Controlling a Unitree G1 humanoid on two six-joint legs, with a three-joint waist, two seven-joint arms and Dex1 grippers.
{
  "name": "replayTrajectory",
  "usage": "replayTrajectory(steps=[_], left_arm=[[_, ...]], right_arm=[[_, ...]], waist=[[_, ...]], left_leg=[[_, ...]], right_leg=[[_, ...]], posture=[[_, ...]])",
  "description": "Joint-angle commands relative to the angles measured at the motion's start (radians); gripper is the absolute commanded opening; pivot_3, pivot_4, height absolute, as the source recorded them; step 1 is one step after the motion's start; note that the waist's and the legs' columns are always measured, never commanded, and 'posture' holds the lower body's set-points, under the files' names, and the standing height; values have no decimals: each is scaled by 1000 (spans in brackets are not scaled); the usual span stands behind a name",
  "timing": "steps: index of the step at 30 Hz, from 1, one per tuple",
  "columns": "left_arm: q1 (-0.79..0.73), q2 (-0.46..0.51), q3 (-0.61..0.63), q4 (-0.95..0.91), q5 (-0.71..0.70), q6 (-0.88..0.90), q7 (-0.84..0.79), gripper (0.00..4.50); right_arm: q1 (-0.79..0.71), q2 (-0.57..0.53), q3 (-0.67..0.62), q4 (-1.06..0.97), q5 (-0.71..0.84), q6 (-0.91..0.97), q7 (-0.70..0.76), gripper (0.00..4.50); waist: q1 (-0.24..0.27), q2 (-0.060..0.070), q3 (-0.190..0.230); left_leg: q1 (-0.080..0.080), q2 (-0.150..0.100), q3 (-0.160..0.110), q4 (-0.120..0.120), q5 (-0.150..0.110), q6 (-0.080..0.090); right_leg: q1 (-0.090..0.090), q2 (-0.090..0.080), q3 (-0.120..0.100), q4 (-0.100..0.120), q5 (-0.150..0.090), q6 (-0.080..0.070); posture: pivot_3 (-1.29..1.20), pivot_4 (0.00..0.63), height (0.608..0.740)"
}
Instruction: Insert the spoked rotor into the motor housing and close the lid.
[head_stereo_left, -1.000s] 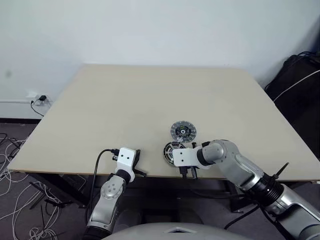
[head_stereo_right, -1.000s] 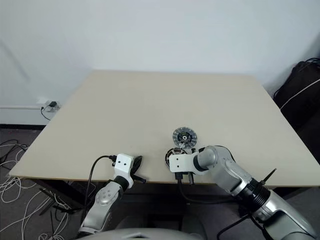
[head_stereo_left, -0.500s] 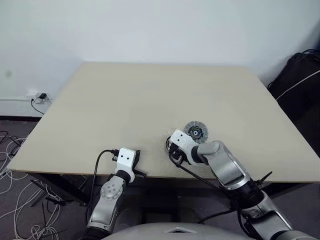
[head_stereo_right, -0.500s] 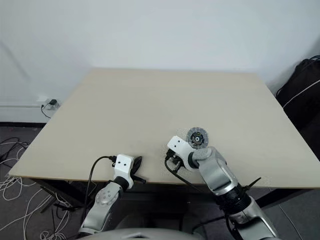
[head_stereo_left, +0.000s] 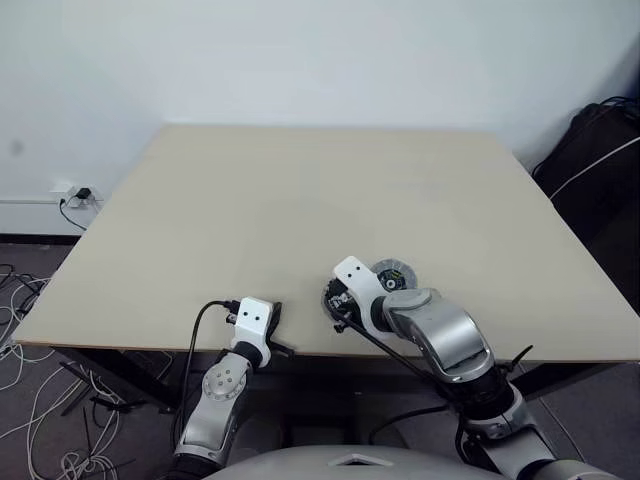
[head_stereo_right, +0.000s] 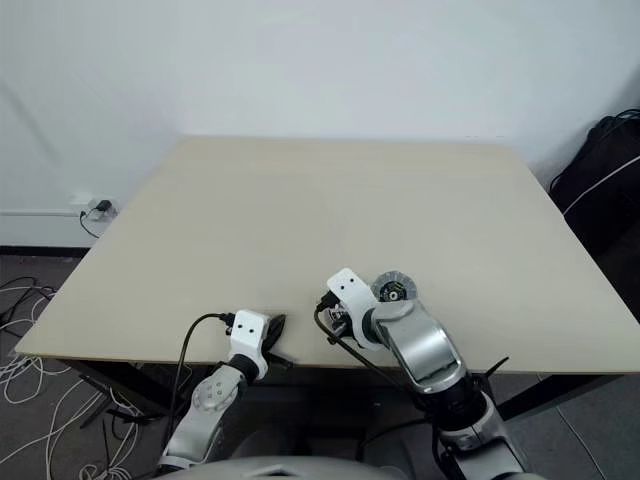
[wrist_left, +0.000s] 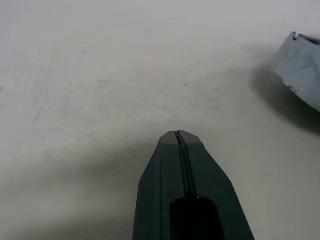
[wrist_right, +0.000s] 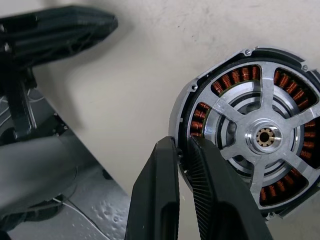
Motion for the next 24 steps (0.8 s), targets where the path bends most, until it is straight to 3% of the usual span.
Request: replayTrajectory(steps=[1, 15, 23, 24], left_arm=[[-10, -4, -3, -16, -7, -23, -4, 0], [-6, 2, 2, -23, -5, -25, -2, 0], [-5, 11, 6, -32, -7, -20, -4, 0], [-6, 11, 5, -32, -7, -19, -5, 0]], right_arm=[[-43, 22, -44, 21, 14, -43, -65, 107], [-62, 83, -40, 199, 68, -218, -182, 106], [-53, 108, -9, 181, 98, -253, -195, 2704], [-50, 110, -7, 169, 105, -257, -192, 2704]], waist=[[-1, 0, 0], [-7, 2, -1], [-14, 3, -2], [-14, 3, -2]], left_leg=[[0, 0, 0, 0, 0, 0], [1, 0, 0, 0, 1, 0], [1, 0, 0, 0, 1, -1], [1, 0, 0, 0, 1, -1]], right_leg=[[0, 0, 0, 0, 0, 0], [1, 0, 0, 1, 1, 1], [1, 1, 0, 1, 1, 1], [1, 1, 0, 1, 1, 1]], posture=[[0, 0, 740], [0, 0, 740], [0, 0, 740], [0, 0, 740]])
